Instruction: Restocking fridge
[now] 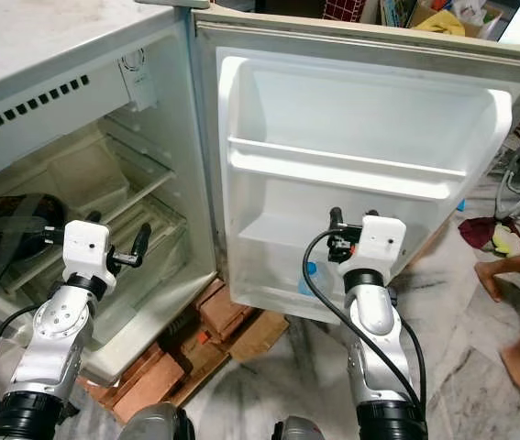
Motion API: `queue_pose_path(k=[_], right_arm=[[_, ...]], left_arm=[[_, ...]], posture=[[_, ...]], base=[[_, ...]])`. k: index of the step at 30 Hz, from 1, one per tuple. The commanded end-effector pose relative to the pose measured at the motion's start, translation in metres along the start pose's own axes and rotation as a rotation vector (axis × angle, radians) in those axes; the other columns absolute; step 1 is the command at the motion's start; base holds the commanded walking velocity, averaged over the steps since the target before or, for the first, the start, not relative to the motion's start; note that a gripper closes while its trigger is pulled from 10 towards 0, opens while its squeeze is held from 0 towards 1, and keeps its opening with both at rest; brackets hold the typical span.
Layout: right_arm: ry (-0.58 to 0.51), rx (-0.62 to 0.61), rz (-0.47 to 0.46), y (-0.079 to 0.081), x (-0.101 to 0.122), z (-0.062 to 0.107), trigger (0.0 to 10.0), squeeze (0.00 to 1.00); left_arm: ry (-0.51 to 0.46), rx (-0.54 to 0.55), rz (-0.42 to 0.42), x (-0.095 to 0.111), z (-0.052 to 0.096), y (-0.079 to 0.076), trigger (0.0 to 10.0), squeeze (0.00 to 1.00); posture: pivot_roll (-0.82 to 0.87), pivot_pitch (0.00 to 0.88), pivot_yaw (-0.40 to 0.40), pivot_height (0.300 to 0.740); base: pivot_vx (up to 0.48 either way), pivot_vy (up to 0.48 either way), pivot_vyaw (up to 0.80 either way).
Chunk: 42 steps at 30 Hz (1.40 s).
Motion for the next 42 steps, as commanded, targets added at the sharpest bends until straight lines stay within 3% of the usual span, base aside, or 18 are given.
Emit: queue_pose_path(k=[1, 13, 14, 21, 30, 42], right_arm=[[0.025, -0.034, -0.015, -0.007, -0.004, 0.002, 10.0, 1.00], [0.056, -0.041, -0.010, -0.007, -0.011, 0.004, 10.0, 1.00], [0.058, -0.040, -0.017, -0.007, -0.011, 0.003, 10.0, 0.00], [0.091, -0.037, -0.022, -0.005, -0.016, -0.001, 10.0, 0.00], [0.109, -0.016, -0.014, 0.003, -0.021, -0.002, 10.0, 0.00], [0.115, -0.022, -0.004, 0.003, -0.025, -0.001, 10.0, 0.00]], left_arm=[[0.004, -0.009, -0.003, -0.002, 0.001, -0.003, 10.0, 0.00], [0.002, -0.009, -0.032, -0.001, 0.000, -0.004, 10.0, 0.00], [0.004, -0.008, -0.031, -0.001, -0.001, -0.004, 10.0, 0.00], [-0.021, -0.015, -0.069, 0.006, -0.007, 0.000, 10.0, 0.00], [-0.032, 0.003, -0.085, 0.009, -0.011, 0.009, 10.0, 0.00], [-0.029, -0.039, -0.075, 0.005, -0.003, -0.008, 10.0, 0.00]], posture=[[-0.02, 0.000, -0.029, 0.740], [-0.02, 0.000, -0.027, 0.740], [-0.02, 0.000, -0.026, 0.740], [-0.01, 0.000, -0.031, 0.740], [0.00, 0.000, -0.028, 0.740], [0.00, 0.000, -0.027, 0.740]], base=[[0.000, 0.000, 0.00], [0.000, 0.000, 0.00], [0.000, 0.000, 0.00], [0.000, -0.207, -0.13], [0.000, -0.400, -0.74], [0.000, -0.401, -0.80]])
Point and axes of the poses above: a point about 5 cm out from each wrist's last joint towards the gripper, its own z axis pointing back from the gripper into the wrist, its own x axis along the axis of the wrist's last joint, y = z × x, the point moved 2 cm from there along -z, pointing out of the wrist towards the gripper, and after that the axes turned 12 degrees about -z, right-handed, at the moved point
